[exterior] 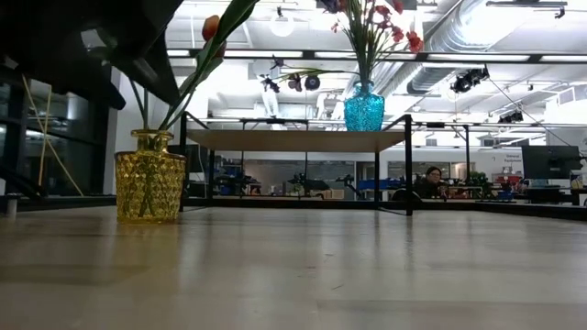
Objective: Pick and place flowers into a vace then onto a shelf
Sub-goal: Put the yellow vase with flowers on the shelf
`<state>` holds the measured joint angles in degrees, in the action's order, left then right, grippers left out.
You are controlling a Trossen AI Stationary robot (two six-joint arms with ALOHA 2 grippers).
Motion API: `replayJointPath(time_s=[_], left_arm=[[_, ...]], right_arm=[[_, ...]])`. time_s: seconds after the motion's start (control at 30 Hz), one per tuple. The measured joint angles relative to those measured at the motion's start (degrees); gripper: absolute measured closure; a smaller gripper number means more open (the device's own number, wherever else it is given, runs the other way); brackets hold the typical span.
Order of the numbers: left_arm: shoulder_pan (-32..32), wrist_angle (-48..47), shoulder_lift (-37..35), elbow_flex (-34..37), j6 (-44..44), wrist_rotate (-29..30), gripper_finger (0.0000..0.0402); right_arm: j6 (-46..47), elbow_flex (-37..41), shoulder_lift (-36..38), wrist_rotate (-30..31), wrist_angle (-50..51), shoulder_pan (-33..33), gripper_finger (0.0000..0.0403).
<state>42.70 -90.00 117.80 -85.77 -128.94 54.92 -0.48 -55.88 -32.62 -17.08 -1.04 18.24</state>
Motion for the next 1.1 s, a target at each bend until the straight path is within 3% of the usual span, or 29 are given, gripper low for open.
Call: replayJointPath(time_s=[0.6, 1.1], left_arm=[[-0.3, 0.0, -0.02, 9.48, -7.46, 2.37, 0.0027], [-2.25, 0.09, -0.02, 12.97, -7.68, 4.35, 0.0027]], right_arm=[[0.0, 0.02, -0.02, -0.01, 1.03, 0.02, 0.013], [0.01, 0.0, -3.71, -0.48, 1.27, -0.01, 0.013]])
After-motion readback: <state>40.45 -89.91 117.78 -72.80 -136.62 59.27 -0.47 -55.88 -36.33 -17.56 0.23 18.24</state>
